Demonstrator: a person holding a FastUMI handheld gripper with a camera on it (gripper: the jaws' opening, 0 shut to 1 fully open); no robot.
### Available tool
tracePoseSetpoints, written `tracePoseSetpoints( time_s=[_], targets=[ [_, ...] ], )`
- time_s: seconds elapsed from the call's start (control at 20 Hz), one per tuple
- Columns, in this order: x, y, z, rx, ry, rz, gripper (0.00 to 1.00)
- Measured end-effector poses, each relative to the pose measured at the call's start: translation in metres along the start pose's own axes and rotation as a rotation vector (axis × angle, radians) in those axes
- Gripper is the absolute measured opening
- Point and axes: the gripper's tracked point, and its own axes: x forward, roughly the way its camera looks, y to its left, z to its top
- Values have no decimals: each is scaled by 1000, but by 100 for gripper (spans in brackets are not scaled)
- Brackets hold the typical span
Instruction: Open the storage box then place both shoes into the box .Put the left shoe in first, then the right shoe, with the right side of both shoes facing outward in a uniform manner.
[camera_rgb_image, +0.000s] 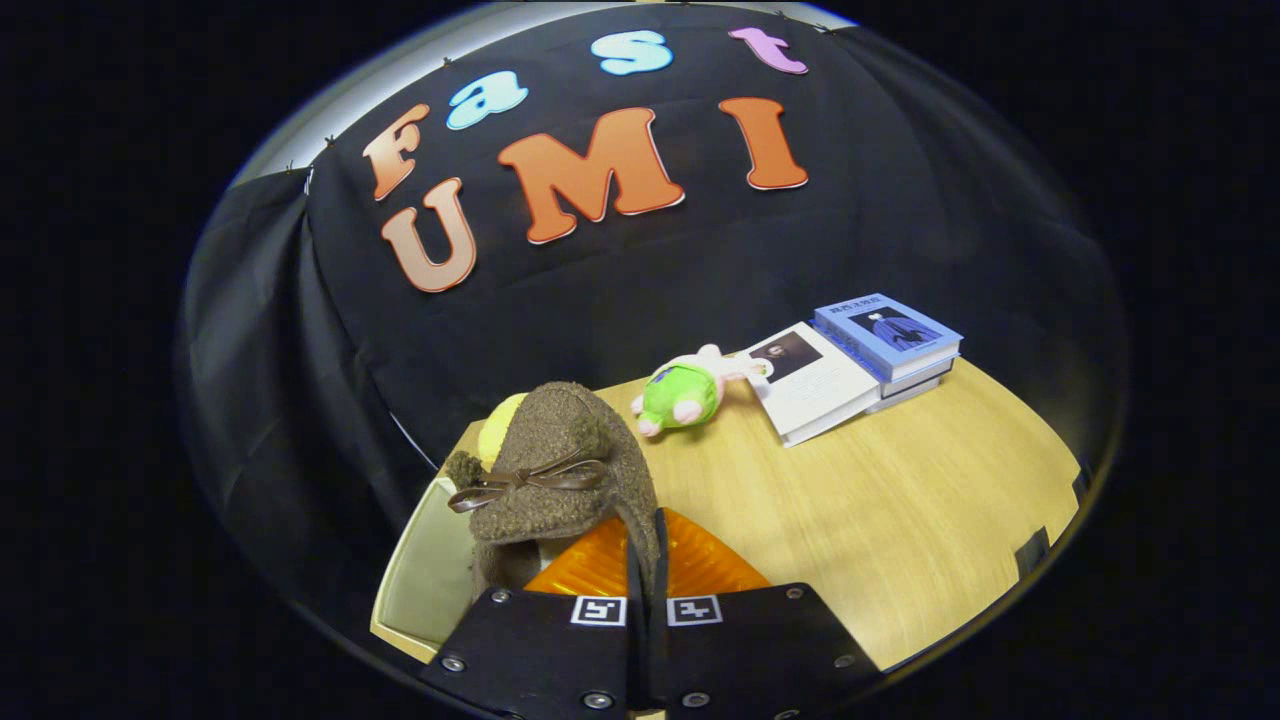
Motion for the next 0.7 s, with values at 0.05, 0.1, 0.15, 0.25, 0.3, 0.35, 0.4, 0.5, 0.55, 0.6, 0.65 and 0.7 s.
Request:
tracePoseSetpoints(
  time_s=[0.05, 0.1, 0.15, 0.25, 0.3, 0.35, 0.4, 0.5, 0.55, 0.6, 0.65, 0.7],
  targets=[
    [-1, 15, -3, 10, 6, 10, 0],
    [0, 27, -7, 18, 9, 17, 0],
    [1, 39, -11, 22, 16, 19, 0],
    [6, 58, -21, 18, 33, 15, 0],
    [9, 65, -27, 22, 42, 11, 1],
    [13, 69, -33, 31, 53, 6, 1],
    [17, 71, -39, 51, 58, -8, 1],
    [22, 70, -49, 54, 73, -46, 1],
    [26, 68, -54, 50, 82, -67, 1],
    [29, 68, -58, 46, 87, -83, 1],
    [32, 69, -61, 44, 95, -92, 2],
    [34, 71, -64, 39, 101, -94, 2]
  ],
)
